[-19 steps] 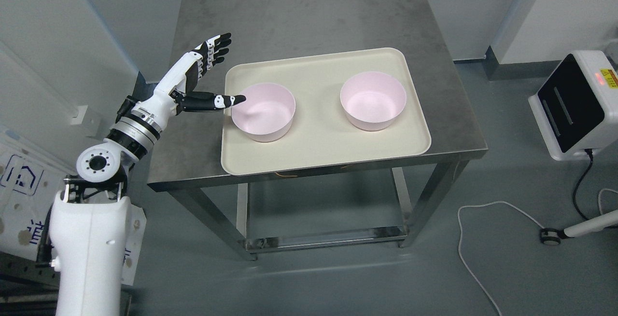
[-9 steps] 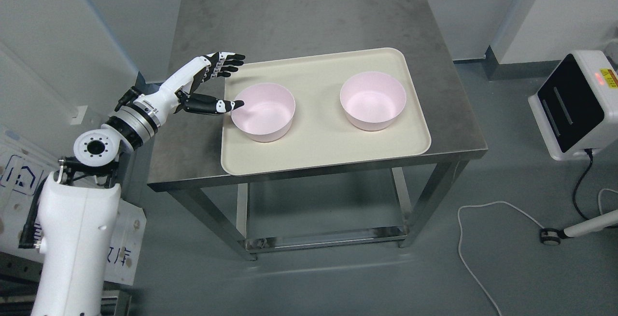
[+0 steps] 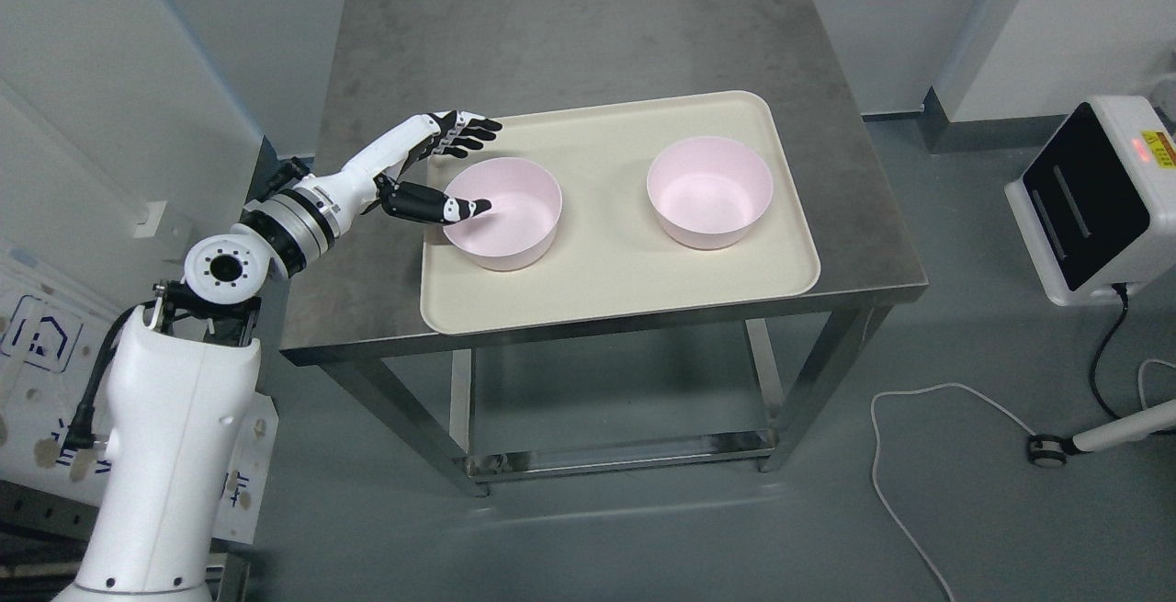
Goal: Stack pink IKEA bowls on left shelf middle
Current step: 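Reach the left hand toward the pink bowl nearer the robot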
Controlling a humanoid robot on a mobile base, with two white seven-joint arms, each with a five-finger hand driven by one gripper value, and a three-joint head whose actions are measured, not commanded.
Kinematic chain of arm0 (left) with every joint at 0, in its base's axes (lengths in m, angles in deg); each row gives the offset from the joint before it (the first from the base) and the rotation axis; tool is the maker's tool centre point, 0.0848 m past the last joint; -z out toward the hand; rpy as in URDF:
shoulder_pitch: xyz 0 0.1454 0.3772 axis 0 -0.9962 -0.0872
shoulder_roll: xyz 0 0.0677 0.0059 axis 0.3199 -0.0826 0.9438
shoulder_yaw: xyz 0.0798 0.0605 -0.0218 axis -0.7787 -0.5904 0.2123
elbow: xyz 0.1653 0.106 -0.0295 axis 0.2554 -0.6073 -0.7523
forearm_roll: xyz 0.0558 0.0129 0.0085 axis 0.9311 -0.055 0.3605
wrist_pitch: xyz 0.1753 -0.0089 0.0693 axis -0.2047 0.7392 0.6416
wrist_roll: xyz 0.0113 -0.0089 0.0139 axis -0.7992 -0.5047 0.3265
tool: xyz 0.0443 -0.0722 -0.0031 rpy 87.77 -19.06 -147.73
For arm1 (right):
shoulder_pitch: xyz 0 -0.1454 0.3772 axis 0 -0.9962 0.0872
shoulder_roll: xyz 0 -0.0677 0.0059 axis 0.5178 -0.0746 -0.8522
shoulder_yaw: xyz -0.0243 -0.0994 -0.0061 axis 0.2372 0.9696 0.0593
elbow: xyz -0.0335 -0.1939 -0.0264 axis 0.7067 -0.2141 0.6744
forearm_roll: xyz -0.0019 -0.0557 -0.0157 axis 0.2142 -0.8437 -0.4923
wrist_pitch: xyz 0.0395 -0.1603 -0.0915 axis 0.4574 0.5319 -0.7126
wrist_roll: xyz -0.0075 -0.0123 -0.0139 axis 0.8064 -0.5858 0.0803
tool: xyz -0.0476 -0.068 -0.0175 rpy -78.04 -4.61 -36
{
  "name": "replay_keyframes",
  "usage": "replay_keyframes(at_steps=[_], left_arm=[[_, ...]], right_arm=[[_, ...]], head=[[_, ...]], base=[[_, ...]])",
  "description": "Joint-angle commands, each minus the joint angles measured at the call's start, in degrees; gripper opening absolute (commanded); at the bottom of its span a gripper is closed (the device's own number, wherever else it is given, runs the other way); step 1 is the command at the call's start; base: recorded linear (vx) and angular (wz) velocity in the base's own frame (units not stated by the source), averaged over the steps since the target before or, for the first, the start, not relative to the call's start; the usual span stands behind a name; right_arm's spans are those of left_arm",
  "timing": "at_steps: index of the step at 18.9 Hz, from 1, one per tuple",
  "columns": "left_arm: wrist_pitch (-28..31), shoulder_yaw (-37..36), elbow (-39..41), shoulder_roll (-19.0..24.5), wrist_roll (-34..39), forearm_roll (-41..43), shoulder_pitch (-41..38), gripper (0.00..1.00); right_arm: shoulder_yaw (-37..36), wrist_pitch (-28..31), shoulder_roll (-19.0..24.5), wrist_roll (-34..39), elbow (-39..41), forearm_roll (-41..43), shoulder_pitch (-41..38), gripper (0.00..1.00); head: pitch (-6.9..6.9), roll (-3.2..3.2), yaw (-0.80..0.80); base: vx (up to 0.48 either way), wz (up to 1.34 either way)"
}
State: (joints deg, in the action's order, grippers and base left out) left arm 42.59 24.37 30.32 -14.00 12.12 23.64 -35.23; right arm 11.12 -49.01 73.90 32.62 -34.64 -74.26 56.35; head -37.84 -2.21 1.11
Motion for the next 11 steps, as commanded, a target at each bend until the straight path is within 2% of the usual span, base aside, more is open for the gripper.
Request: replay_keyframes(at_steps=[1, 4, 9, 11], left_arm=[[-0.5, -5.9, -2.7, -2.9, -0.9, 7.8, 3.9, 0.58], [-1.7, -6.3, -2.8, -3.7, -1.5, 10.1, 4.6, 0.5], [-5.7, -6.3, -3.5, -3.9, -1.6, 15.0, 4.6, 0.44], [-7.0, -6.3, -3.7, -3.9, -1.6, 16.3, 4.4, 0.39]], right_arm=[[-0.6, 0.0, -1.0, 0.0, 0.0, -0.4, 0.0, 1.0], [-0.6, 0.0, -1.0, 0.0, 0.1, -0.4, 0.0, 1.0], [-0.6, 0.0, -1.0, 0.0, 0.0, -0.4, 0.0, 1.0], [-0.6, 0.0, -1.0, 0.0, 0.0, -0.4, 0.0, 1.0]], head=[[0.0, 0.0, 0.0], [0.0, 0.0, 0.0], [0.0, 0.0, 0.0], [0.0, 0.0, 0.0]], base=[[0.0, 0.0], [0.0, 0.0], [0.0, 0.0], [0.0, 0.0]])
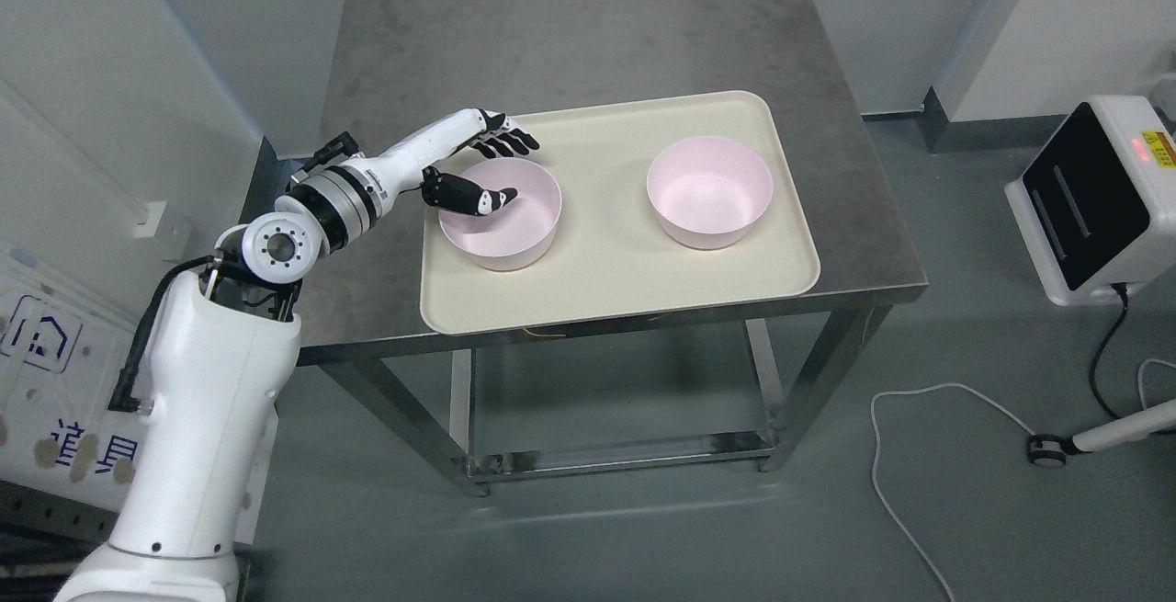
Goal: Stack pink IKEA bowls on left shelf middle
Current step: 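Grasp the near pink bowl rim with the left hand and lift it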
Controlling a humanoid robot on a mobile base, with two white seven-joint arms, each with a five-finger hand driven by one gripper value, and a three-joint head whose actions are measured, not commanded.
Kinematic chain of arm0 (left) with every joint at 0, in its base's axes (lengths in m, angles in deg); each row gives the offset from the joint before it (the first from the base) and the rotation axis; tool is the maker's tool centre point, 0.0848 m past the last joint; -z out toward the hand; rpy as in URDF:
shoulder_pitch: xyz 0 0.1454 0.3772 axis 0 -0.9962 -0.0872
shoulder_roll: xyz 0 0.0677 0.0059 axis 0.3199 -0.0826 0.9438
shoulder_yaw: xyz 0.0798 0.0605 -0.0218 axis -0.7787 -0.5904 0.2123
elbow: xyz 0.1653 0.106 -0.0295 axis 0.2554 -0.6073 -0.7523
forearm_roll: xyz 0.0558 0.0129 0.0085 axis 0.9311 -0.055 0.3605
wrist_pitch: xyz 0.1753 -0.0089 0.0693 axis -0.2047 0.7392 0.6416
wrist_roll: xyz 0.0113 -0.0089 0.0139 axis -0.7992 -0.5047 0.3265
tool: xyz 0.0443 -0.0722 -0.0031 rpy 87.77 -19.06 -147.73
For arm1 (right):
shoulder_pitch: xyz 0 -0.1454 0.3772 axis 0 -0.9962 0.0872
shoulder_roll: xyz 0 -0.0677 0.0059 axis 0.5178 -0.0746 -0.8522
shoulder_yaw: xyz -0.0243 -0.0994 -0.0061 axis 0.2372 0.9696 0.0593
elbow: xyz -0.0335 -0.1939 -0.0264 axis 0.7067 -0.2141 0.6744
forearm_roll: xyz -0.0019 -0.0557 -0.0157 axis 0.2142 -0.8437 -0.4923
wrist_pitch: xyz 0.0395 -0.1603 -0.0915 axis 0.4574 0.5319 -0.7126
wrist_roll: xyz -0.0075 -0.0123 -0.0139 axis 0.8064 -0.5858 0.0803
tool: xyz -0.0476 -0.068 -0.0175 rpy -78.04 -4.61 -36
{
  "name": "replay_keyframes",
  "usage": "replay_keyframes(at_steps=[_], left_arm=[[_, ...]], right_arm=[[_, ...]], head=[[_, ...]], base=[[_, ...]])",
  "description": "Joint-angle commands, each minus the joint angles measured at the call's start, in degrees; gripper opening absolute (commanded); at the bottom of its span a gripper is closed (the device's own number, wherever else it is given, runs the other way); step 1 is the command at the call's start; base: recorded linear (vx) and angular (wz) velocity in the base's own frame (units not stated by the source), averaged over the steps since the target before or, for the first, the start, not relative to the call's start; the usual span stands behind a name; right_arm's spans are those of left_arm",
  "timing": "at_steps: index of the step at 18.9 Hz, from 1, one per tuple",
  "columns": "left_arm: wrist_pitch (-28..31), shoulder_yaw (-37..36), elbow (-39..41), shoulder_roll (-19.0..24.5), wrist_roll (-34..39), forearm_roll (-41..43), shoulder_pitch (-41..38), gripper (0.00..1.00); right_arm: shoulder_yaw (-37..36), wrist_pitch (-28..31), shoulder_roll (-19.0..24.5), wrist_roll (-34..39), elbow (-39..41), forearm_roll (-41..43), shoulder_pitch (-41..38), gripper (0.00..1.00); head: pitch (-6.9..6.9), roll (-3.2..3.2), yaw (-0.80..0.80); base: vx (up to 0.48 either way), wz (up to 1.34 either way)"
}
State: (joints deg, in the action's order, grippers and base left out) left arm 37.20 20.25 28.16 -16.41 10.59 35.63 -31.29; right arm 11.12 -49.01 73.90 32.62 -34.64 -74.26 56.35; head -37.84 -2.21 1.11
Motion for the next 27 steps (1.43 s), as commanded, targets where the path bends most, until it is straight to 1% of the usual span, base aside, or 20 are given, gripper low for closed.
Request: replay_keyframes(at_steps=[1, 4, 5, 7, 8, 12, 13, 16, 18, 21, 22, 24, 27], left_arm=[[-2.3, -2.1, -1.6, -1.4, 0.0, 4.4, 0.4, 0.35], [-4.7, -1.8, -1.6, -2.0, 0.0, 4.5, 0.4, 0.21], [-6.3, -1.4, -1.6, -2.6, 0.0, 4.5, 0.4, 0.15], [-7.8, -1.3, -1.8, -4.0, 0.0, 4.5, 0.5, 0.06], [-7.9, -1.1, -1.9, -4.3, 0.0, 4.5, 0.5, 0.03], [-9.5, -0.7, -2.4, -4.4, 0.0, 4.5, 0.7, 0.02], [-9.8, 0.6, -2.5, -4.5, 0.0, 4.5, 1.4, 0.0], [-9.9, 2.2, -2.3, -5.3, 0.0, 4.1, 5.3, 0.0], [-10.2, 2.3, -2.0, -8.4, -0.2, 3.9, 7.6, 0.0], [-10.4, 1.8, -2.3, -15.0, -2.8, 4.0, 10.9, 0.0], [-10.4, 0.9, -2.6, -17.3, -3.6, 4.4, 12.4, 0.0], [-10.4, -6.2, -5.5, -17.3, -3.0, 4.3, 13.4, 0.01], [-10.7, -14.1, -8.2, -17.3, -0.7, 4.1, 13.6, 0.01]], right_arm=[[-0.6, 0.0, -1.0, 0.0, 0.0, -0.4, 0.0, 1.0], [-0.6, 0.0, -1.0, 0.0, 0.0, -0.4, 0.0, 1.0], [-0.6, 0.0, -1.0, 0.0, 0.0, -0.4, 0.0, 1.0], [-0.6, 0.0, -1.0, 0.0, 0.1, -0.4, 0.0, 1.0], [-0.6, 0.0, -1.0, 0.0, 0.0, -0.4, 0.0, 1.0], [-0.6, 0.0, -1.0, 0.0, 0.0, -0.4, 0.0, 1.0], [-0.6, 0.0, -1.0, 0.0, 0.0, -0.4, 0.0, 1.0], [-0.6, 0.0, -1.0, 0.0, 0.0, -0.4, 0.0, 1.0], [-0.6, 0.0, -1.0, 0.0, 0.1, -0.4, 0.0, 1.0], [-0.6, 0.0, -1.0, 0.0, 0.0, -0.4, 0.0, 1.0], [-0.6, 0.0, -1.0, 0.0, 0.1, -0.4, 0.0, 1.0], [-0.6, 0.0, -1.0, 0.0, 0.0, -0.4, 0.0, 1.0], [-0.6, 0.0, -1.0, 0.0, 0.0, -0.4, 0.0, 1.0]], head=[[0.0, 0.0, 0.0], [0.0, 0.0, 0.0], [0.0, 0.0, 0.0], [0.0, 0.0, 0.0], [0.0, 0.0, 0.0], [0.0, 0.0, 0.0], [0.0, 0.0, 0.0], [0.0, 0.0, 0.0], [0.0, 0.0, 0.0], [0.0, 0.0, 0.0], [0.0, 0.0, 0.0], [0.0, 0.0, 0.0], [0.0, 0.0, 0.0]], base=[[0.0, 0.0], [0.0, 0.0], [0.0, 0.0], [0.0, 0.0], [0.0, 0.0], [0.0, 0.0], [0.0, 0.0], [0.0, 0.0], [0.0, 0.0], [0.0, 0.0], [0.0, 0.0], [0.0, 0.0], [0.0, 0.0]])
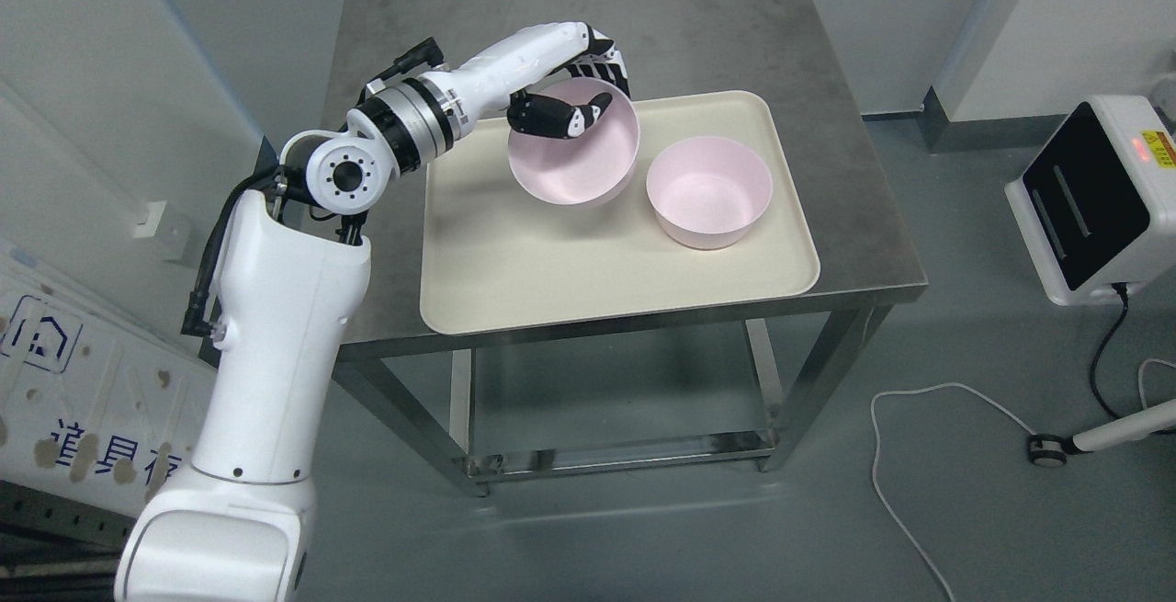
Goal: Stack pink IKEA bowls on left shelf middle
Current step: 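Grasp the near pink bowl rim with the left hand and lift it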
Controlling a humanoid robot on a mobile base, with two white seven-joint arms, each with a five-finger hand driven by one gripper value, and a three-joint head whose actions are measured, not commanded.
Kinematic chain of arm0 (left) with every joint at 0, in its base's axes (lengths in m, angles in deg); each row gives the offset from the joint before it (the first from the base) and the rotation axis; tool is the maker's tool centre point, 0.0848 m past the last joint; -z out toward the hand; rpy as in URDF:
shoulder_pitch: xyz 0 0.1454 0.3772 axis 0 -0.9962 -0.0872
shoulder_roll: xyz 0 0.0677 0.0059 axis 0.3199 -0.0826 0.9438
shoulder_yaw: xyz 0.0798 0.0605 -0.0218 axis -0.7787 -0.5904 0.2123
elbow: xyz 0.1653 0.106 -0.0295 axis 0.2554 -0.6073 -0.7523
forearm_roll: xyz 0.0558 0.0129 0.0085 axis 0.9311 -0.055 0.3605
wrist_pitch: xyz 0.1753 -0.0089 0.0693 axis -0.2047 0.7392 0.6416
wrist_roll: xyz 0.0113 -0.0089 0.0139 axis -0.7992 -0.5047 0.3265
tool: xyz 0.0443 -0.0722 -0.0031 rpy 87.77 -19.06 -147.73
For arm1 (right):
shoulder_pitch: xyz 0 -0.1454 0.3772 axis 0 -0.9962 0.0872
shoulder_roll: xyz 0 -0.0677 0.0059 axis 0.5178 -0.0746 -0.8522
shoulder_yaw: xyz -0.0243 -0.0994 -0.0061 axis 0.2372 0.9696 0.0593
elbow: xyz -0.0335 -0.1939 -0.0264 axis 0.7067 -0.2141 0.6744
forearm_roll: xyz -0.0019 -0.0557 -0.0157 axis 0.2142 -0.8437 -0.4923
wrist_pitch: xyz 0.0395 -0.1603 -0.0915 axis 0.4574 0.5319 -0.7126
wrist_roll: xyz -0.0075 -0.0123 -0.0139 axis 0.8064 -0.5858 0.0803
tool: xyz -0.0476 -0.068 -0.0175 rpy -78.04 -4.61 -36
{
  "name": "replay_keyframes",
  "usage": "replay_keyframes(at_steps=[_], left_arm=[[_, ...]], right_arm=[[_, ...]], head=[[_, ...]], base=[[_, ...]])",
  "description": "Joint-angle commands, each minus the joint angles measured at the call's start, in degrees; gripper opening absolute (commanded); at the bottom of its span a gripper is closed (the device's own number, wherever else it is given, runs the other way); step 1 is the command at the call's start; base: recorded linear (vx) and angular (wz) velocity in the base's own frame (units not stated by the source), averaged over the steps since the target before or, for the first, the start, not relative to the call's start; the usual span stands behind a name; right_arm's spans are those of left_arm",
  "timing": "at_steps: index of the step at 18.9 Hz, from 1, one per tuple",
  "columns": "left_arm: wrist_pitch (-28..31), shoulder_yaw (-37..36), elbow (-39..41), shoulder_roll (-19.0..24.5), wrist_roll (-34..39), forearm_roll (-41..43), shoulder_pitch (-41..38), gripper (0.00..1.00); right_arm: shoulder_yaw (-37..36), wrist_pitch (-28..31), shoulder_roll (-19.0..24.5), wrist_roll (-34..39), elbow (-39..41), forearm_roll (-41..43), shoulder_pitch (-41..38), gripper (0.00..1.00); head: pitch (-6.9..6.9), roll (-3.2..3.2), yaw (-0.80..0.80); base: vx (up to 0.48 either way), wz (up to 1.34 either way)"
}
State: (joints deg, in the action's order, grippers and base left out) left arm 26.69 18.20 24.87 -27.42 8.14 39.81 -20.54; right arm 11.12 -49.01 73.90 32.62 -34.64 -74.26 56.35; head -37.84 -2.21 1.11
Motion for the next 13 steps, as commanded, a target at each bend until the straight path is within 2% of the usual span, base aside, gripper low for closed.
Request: replay_keyframes(at_steps=[1, 5, 8, 13], left_arm=[[-0.2, -14.2, -5.6, -6.3, 2.8, -0.1, 2.9, 0.02], [-1.8, -18.4, -8.5, -6.3, 8.2, 0.2, 5.4, 0.02], [-1.8, -17.9, -11.4, -6.3, 7.9, 0.4, 8.2, 0.02], [-1.5, -15.0, -11.7, -6.3, 4.7, 3.5, 7.8, 0.03]], right_arm=[[-0.6, 0.0, -1.0, 0.0, 0.0, -0.4, 0.0, 1.0], [-0.6, 0.0, -1.0, 0.0, 0.0, -0.4, 0.0, 1.0], [-0.6, 0.0, -1.0, 0.0, 0.1, -0.4, 0.0, 1.0], [-0.6, 0.0, -1.0, 0.0, 0.0, -0.4, 0.0, 1.0]], head=[[0.0, 0.0, 0.0], [0.0, 0.0, 0.0], [0.0, 0.0, 0.0], [0.0, 0.0, 0.0]], base=[[0.0, 0.0], [0.0, 0.0], [0.0, 0.0], [0.0, 0.0]])
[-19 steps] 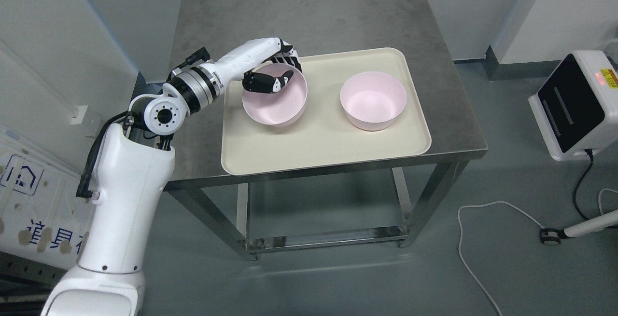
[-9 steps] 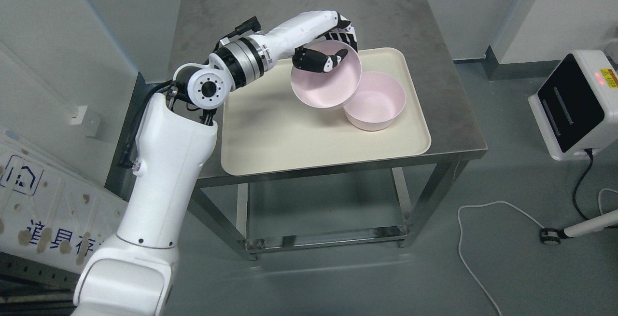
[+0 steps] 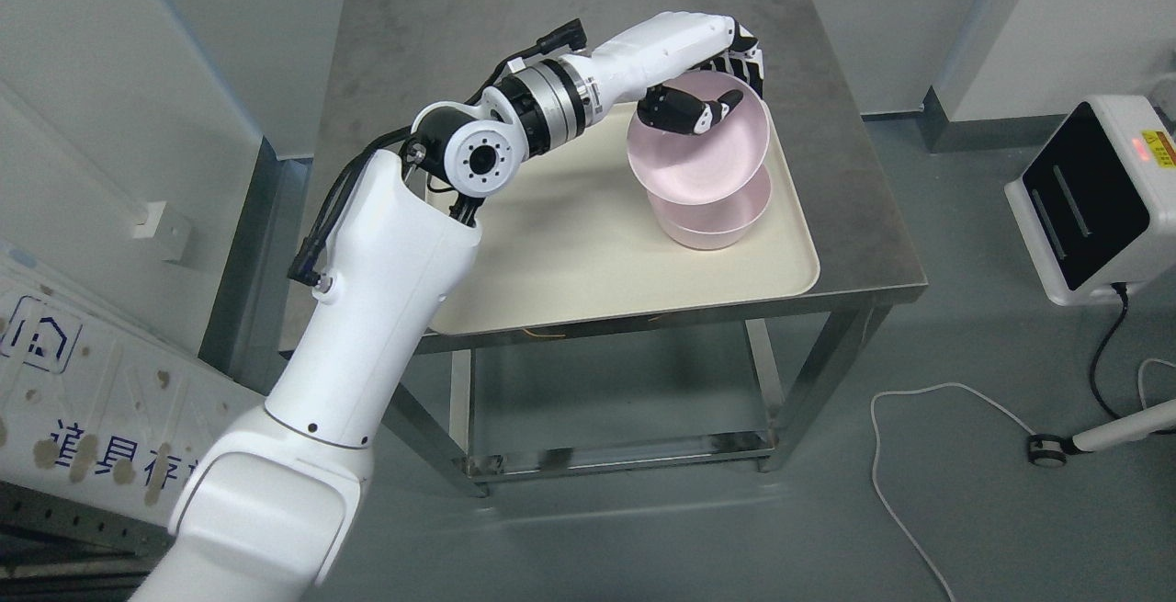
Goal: Stack pink IKEA bowls on left shelf middle
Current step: 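Grasp the near pink bowl rim with the left hand and lift it, then lower the held bowl into the other pink bowl and release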
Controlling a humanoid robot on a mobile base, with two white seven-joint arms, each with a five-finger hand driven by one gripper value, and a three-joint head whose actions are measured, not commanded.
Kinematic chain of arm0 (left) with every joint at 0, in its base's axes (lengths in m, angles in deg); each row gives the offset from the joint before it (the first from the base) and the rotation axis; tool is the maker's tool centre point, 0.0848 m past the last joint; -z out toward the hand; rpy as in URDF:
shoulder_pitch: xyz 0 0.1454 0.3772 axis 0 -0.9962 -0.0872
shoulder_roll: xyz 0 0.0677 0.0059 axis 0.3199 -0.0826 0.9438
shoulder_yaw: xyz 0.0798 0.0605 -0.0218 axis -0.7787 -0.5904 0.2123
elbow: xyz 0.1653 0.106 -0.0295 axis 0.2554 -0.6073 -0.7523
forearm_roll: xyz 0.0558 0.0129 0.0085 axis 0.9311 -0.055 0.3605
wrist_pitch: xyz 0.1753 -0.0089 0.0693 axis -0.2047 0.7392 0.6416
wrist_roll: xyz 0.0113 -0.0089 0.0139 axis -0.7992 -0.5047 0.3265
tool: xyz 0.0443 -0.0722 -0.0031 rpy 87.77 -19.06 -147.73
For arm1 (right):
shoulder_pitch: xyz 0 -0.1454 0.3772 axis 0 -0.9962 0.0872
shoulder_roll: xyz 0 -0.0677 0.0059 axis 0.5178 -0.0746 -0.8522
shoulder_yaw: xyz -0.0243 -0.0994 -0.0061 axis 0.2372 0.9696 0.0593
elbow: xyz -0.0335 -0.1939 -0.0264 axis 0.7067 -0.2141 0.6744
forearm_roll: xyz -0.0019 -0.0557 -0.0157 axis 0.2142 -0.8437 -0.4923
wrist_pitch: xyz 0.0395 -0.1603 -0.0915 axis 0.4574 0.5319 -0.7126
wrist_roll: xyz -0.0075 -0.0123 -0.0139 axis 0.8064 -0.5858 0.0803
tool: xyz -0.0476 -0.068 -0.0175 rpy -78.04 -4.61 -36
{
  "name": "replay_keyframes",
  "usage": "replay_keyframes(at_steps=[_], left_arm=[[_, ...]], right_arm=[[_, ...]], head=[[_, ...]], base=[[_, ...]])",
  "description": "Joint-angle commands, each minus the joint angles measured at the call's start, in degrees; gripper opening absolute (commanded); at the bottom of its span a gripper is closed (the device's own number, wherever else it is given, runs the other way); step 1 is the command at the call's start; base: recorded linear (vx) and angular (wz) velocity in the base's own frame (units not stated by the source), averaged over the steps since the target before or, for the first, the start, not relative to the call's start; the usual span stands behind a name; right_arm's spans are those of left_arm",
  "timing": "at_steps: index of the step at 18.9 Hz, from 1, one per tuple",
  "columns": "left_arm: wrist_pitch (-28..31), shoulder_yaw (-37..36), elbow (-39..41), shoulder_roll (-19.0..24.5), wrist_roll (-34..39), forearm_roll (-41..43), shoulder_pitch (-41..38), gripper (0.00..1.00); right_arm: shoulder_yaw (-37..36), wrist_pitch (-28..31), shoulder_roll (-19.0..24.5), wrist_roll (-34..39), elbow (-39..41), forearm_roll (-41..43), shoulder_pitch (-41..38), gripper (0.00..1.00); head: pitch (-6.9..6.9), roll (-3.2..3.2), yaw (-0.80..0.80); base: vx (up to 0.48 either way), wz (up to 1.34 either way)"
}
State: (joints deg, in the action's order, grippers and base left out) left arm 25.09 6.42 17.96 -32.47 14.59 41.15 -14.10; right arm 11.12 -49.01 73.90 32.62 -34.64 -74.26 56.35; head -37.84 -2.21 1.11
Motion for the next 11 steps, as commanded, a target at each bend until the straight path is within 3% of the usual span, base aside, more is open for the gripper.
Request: replay_keyframes(at_steps=[1, 4, 5, 6, 7, 9, 11], left_arm=[[0.0, -2.9, -4.7, -1.3, -1.8, 2.2, 1.4, 0.03], [-0.2, -2.9, -4.7, -1.3, -1.9, 2.3, 1.0, 0.06], [-0.2, -2.7, -4.8, -1.3, -1.8, 2.3, 1.0, 0.16], [-0.2, -2.5, -4.8, -1.3, -1.4, 2.3, 1.0, 0.38], [-0.2, -2.3, -4.7, -1.3, -1.2, 2.2, 1.0, 0.48], [-0.2, -0.1, -4.4, -1.3, -1.0, 1.8, 1.0, 0.6], [-0.9, 7.5, -3.7, -1.3, 1.2, 1.0, 0.9, 0.72]], right_arm=[[-0.6, 0.0, -1.0, 0.0, 0.0, -0.4, 0.0, 1.0], [-0.6, 0.0, -1.0, 0.0, 0.0, -0.4, 0.0, 1.0], [-0.6, 0.0, -1.0, 0.0, 0.0, -0.4, 0.0, 1.0], [-0.6, 0.0, -1.0, 0.0, 0.0, -0.4, 0.0, 1.0], [-0.6, 0.0, -1.0, 0.0, 0.0, -0.4, 0.0, 1.0], [-0.6, 0.0, -1.0, 0.0, 0.0, -0.4, 0.0, 1.0], [-0.6, 0.0, -1.0, 0.0, 0.0, -0.4, 0.0, 1.0]], head=[[0.0, 0.0, 0.0], [0.0, 0.0, 0.0], [0.0, 0.0, 0.0], [0.0, 0.0, 0.0], [0.0, 0.0, 0.0], [0.0, 0.0, 0.0], [0.0, 0.0, 0.0]], base=[[0.0, 0.0], [0.0, 0.0], [0.0, 0.0], [0.0, 0.0], [0.0, 0.0], [0.0, 0.0], [0.0, 0.0]])
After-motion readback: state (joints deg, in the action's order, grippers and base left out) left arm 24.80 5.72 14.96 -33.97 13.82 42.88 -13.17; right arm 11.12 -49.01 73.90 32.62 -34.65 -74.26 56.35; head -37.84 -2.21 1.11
